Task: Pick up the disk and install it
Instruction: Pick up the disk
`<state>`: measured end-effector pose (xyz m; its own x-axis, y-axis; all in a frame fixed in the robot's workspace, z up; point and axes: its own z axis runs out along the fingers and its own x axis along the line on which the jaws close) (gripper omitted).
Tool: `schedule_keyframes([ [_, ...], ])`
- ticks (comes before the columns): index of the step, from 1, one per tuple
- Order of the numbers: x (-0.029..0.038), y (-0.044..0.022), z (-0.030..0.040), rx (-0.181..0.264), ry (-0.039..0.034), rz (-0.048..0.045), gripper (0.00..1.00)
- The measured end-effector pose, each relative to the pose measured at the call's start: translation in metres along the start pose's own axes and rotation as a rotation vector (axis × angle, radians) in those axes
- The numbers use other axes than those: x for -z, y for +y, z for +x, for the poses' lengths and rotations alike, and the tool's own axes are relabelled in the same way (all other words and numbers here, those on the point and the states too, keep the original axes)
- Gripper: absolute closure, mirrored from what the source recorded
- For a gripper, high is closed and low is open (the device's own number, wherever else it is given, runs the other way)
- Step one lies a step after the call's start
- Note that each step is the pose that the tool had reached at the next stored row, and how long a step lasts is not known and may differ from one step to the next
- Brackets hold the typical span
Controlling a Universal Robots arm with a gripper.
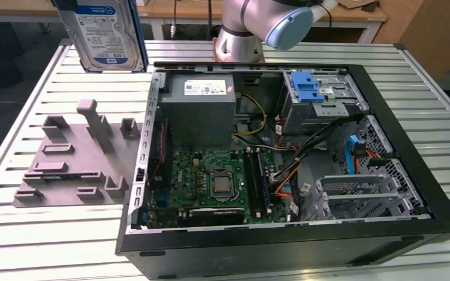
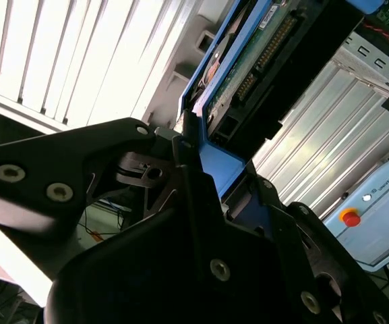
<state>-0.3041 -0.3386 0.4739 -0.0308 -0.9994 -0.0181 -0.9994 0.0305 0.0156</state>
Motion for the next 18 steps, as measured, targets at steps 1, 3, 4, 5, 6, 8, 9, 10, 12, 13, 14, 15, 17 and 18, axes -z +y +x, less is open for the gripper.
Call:
schedule_keyframes([
  [1, 0.0, -0.0004, 0.0, 0.0, 0.0, 0.0, 0.64],
  [3, 0.0, -0.001, 0.0, 0.0, 0.0, 0.0, 0.64],
  [4, 0.0, -0.0014, 0.0, 0.0, 0.0, 0.0, 0.64],
  [5, 0.0, -0.0018, -0.0001, 0.0, 0.0, 0.0, 0.64],
  [6, 0.0, -0.0021, -0.0001, 0.0, 0.0, 0.0, 0.64],
  [8, 0.0, -0.0028, -0.0001, 0.0, 0.0, 0.0, 0.64],
  [9, 0.0, -0.0032, -0.0001, 0.0, 0.0, 0.0, 0.64],
  [10, 0.0, -0.0034, -0.0001, 0.0, 0.0, 0.0, 0.64],
  [12, 0.0001, -0.004, -0.0001, 0.0, 0.0, 0.0, 0.64],
  [13, 0.0001, -0.0042, -0.0001, 0.0, 0.0, 0.0, 0.64],
  [14, 0.0, -0.0044, -0.0001, 0.0, 0.0, 0.0001, 0.64],
  [15, 0.0, -0.0047, -0.0001, 0.0, 0.0, 0.0001, 0.64],
  [17, 0.0001, -0.005, -0.0001, 0.0, 0.0, 0.0, 0.64],
  [18, 0.0, -0.0051, -0.0001, 0.0, -0.0001, 0.0001, 0.64],
])
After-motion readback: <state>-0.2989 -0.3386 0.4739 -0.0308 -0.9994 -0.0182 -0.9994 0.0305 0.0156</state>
